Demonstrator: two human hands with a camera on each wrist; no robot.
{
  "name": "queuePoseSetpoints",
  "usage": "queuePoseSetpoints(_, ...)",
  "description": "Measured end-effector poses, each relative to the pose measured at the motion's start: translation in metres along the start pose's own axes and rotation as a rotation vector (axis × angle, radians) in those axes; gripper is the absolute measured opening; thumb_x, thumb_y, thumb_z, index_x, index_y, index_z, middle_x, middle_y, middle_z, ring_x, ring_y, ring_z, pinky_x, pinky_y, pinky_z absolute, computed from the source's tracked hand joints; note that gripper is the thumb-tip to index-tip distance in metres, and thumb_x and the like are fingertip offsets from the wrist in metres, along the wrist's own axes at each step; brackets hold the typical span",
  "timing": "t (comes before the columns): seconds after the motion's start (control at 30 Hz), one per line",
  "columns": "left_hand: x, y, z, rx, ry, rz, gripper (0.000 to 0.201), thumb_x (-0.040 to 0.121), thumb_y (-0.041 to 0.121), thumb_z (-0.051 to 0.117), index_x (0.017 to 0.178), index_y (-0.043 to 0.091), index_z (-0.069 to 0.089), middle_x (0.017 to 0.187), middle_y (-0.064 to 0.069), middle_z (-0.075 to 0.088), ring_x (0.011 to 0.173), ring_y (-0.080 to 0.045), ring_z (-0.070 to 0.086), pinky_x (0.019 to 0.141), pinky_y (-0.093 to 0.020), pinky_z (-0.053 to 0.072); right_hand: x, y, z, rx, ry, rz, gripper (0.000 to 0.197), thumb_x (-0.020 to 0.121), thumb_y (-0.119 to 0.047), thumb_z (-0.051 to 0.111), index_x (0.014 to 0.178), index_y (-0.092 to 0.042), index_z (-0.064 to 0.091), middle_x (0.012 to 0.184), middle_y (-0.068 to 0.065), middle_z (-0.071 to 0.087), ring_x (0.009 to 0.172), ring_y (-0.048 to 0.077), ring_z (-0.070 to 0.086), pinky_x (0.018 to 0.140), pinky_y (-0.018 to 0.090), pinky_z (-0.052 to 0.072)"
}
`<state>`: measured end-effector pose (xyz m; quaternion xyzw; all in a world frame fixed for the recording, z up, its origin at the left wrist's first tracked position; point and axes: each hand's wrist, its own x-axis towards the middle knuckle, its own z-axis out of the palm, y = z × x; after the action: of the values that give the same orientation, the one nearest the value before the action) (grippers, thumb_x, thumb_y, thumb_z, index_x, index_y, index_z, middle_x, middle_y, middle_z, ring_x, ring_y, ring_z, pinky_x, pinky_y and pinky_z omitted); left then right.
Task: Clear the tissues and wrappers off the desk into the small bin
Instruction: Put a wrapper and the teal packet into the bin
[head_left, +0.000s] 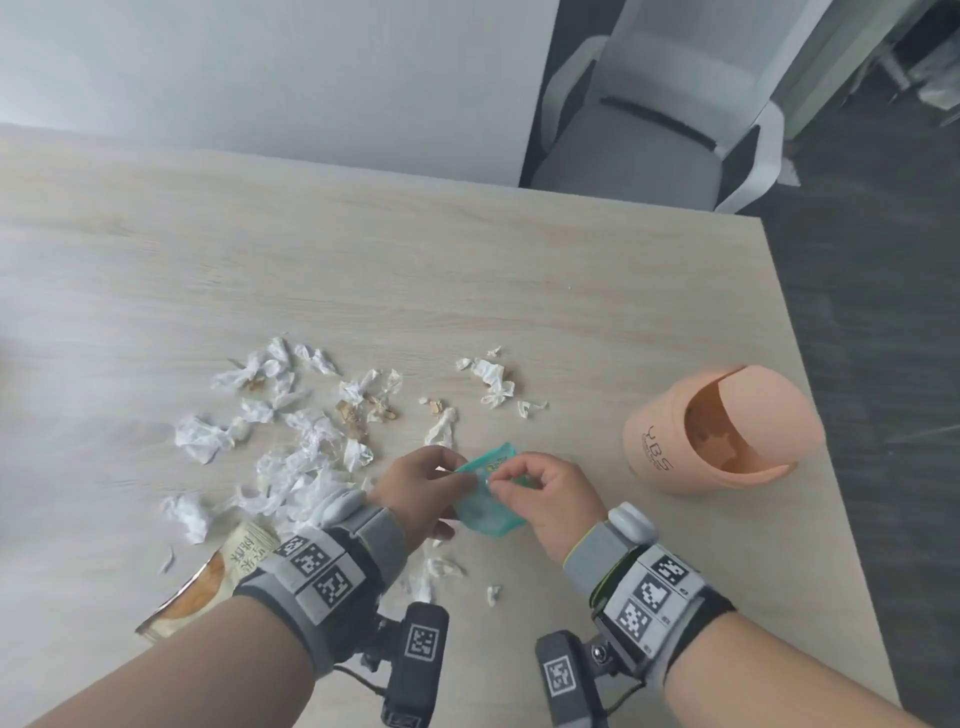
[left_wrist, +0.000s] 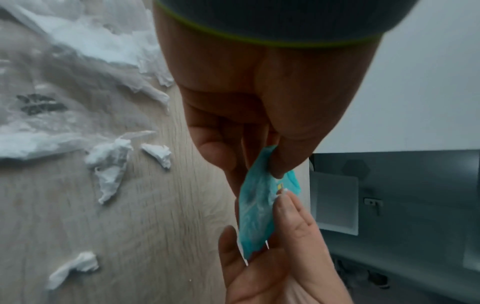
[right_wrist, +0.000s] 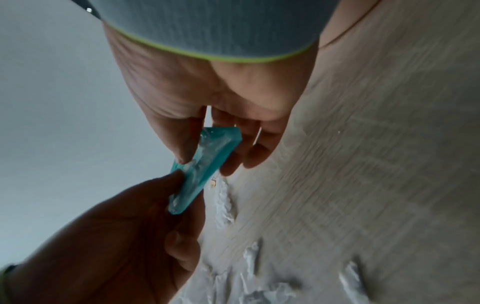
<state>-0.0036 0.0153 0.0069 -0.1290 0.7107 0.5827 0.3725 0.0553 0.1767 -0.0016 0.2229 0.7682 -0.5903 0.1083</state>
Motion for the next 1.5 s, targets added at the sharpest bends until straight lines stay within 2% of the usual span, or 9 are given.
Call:
queuePoseSetpoints(0.13,-0.003,0.0,-0.016,-0.026,-0.031,0.014,0.003,0.089,0.013,0.067,0.091,0.011,0.066,0.084,-0.005,0.076,0.071,-0.021,0.073,0.052,-0.028,0.05,0.007,0.0,0.005,0.017,0.053,0.018,0.023,0.079,-0.009,0.076,0.073,-0.031,0.073,0.071,-0.009,0.069,0.064,0.008,0.06,0.063,0.023,0.051)
queuePoseSetpoints(0.37,0.005,-0.003,-0.107,0.642,0.224,0.299,0.012,0.091,0.027,0.062,0.101,0.029,0.067,0.099,0.012,0.066,0.087,-0.002,0.062,0.078,-0.025,0.056,0.025,0.011,0.011,-0.367,-0.064,0.028,0.031,0.082,-0.027,0.07,0.098,-0.05,0.058,0.087,-0.014,0.066,0.079,0.009,0.064,0.068,0.025,0.05)
queuePoseSetpoints(0.53,0.02,0.007,-0.164,0.858,0.413,0.434,0.017,0.089,0.019,0.062,0.103,0.028,0.065,0.112,0.005,0.063,0.094,-0.012,0.06,0.088,-0.036,0.055,0.034,0.008,0.023,-0.429,-0.052,0.039,0.023,0.086,-0.03,0.066,0.105,-0.044,0.062,0.099,-0.009,0.068,0.091,0.012,0.065,0.08,0.031,0.054)
queuePoseSetpoints(0.63,0.035,0.017,-0.163,0.987,0.317,0.429,0.031,0.089,0.03,0.06,0.12,0.03,0.06,0.132,0.005,0.058,0.118,-0.018,0.056,0.102,-0.04,0.048,0.037,0.009,0.026,-0.385,-0.031,0.075,0.028,0.083,-0.035,0.066,0.105,-0.049,0.059,0.098,-0.005,0.07,0.089,0.012,0.067,0.079,0.036,0.057)
queuePoseSetpoints(0.83,0.065,0.019,-0.133,1.26,0.096,0.355,0.059,0.089,0.035,0.057,0.143,0.046,0.034,0.143,0.01,0.045,0.12,-0.018,0.052,0.091,-0.039,0.054,0.034,0.01,0.023,-0.276,-0.001,0.141,0.024,0.084,-0.022,0.07,0.094,-0.043,0.063,0.091,-0.006,0.075,0.077,0.008,0.071,0.066,0.026,0.057)
queuePoseSetpoints(1.07,0.074,0.026,-0.111,1.379,0.023,0.315,0.021,0.095,0.035,0.047,0.111,0.04,0.06,0.116,0.01,0.056,0.09,-0.02,0.061,0.077,-0.041,0.057,0.02,0.018,0.011,-0.174,0.063,0.17,0.021,0.084,-0.018,0.072,0.091,-0.037,0.066,0.084,-0.005,0.076,0.075,0.012,0.072,0.069,0.031,0.058)
queuePoseSetpoints(1.2,0.061,0.022,-0.107,1.227,0.123,0.333,0.015,0.092,0.042,0.053,0.098,0.04,0.066,0.109,0.014,0.054,0.097,-0.015,0.054,0.082,-0.033,0.049,0.01,0.015,0.008,-0.077,0.108,0.179,0.017,0.083,-0.015,0.073,0.088,-0.03,0.067,0.082,-0.003,0.076,0.073,0.016,0.071,0.065,0.03,0.055)
queuePoseSetpoints(1.33,0.033,0.025,-0.077,0.711,0.193,0.436,0.008,0.084,0.035,0.071,0.088,0.031,0.066,0.1,0.011,0.059,0.09,-0.008,0.057,0.072,-0.018,0.041,0.006,0.008,0.005,0.024,0.182,0.18,0.013,0.081,-0.014,0.074,0.084,-0.025,0.066,0.079,-0.005,0.074,0.068,0.011,0.067,0.059,0.025,0.049)
queuePoseSetpoints(1.5,-0.005,0.032,-0.031,0.094,-0.03,0.249,0.011,0.083,0.017,0.076,0.081,0.015,0.065,0.075,-0.004,0.072,0.073,-0.019,0.064,0.063,-0.028,0.049,0.003,-0.009,0.006,0.144,0.15,0.214,0.009,0.085,-0.015,0.07,0.086,-0.022,0.064,0.076,-0.003,0.066,0.066,0.017,0.062,0.045,0.026,0.047)
